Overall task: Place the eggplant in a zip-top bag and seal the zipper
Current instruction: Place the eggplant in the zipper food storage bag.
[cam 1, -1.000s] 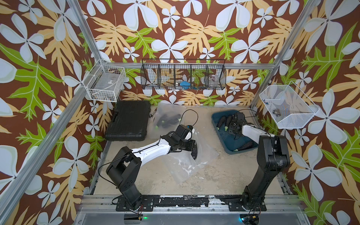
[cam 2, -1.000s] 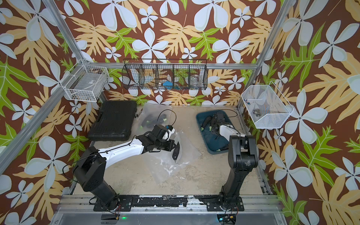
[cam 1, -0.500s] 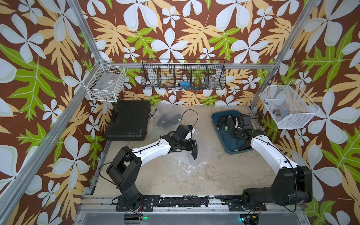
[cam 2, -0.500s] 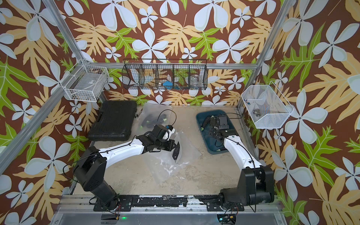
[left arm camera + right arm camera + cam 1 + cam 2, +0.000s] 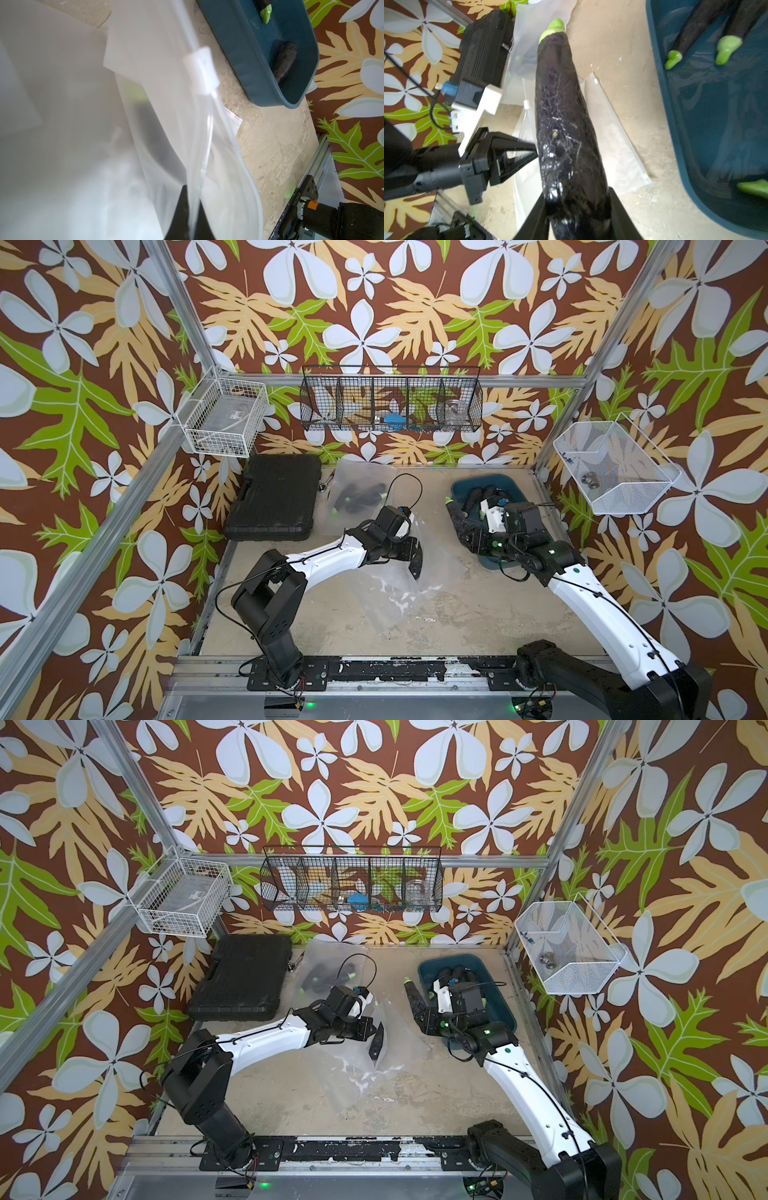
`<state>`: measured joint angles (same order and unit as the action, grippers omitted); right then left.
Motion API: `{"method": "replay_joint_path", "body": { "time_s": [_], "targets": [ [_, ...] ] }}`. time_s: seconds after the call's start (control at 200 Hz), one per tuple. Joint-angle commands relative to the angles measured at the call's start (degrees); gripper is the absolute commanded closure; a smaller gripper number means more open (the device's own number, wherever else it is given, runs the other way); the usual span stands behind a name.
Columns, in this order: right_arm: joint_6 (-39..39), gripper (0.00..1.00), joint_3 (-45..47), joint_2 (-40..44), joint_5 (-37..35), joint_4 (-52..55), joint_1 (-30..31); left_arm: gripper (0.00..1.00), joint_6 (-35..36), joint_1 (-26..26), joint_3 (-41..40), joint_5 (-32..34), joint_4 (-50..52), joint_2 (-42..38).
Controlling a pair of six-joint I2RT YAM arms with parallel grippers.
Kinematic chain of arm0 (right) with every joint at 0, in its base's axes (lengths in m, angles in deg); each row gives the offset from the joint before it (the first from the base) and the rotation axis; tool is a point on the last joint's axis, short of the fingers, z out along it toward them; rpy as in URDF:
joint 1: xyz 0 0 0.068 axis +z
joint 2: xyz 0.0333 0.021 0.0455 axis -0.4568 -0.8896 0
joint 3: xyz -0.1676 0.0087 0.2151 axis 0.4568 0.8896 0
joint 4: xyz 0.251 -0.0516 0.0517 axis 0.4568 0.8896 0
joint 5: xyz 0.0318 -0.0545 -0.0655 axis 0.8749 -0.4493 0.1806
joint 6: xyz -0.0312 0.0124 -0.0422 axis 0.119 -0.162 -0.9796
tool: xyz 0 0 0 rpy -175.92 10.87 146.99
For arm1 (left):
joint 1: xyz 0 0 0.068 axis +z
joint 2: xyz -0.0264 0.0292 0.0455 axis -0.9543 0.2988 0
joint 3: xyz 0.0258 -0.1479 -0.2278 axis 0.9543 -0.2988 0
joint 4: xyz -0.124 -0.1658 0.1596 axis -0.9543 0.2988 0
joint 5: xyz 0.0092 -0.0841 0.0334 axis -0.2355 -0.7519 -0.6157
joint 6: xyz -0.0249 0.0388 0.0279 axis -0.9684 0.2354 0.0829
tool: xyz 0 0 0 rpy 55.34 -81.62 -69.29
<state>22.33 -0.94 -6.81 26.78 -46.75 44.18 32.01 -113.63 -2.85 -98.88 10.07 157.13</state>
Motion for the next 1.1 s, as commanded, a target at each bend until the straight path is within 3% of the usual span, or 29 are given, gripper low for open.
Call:
{"method": "replay_joint_path", "body": {
  "time_s": [0.0, 0.23, 0.425, 0.816, 1.096],
  "targets": [
    [-0.85, 0.70, 1.00, 0.34, 8.57, 4.42, 1.24, 1.00, -0.24, 0.67, 0.79, 0.54, -1.36, 0.28],
    [0.52, 0.71, 4.49, 1.01, 8.53, 6.35, 8.59, 1.00, 0.16, 1.00, 2.13, 0.60, -0.96, 1.37],
    [0.97, 0.72, 3.96, -3.56, 4.71, 7.85, 13.02, 1.00, 0.54, 0.97, 2.14, 0.77, -0.67, 1.32],
    [1.88, 0.76, -3.76, -14.24, -5.20, 13.69, 14.44, 1.00, -0.02, -2.29, 0.25, 0.34, -0.16, -1.69],
    [1.76, 0.76, -4.45, -9.21, -6.87, 17.36, 14.70, 1.00, -0.15, -1.96, 0.12, 0.99, -0.16, 0.41]
  ]
}}
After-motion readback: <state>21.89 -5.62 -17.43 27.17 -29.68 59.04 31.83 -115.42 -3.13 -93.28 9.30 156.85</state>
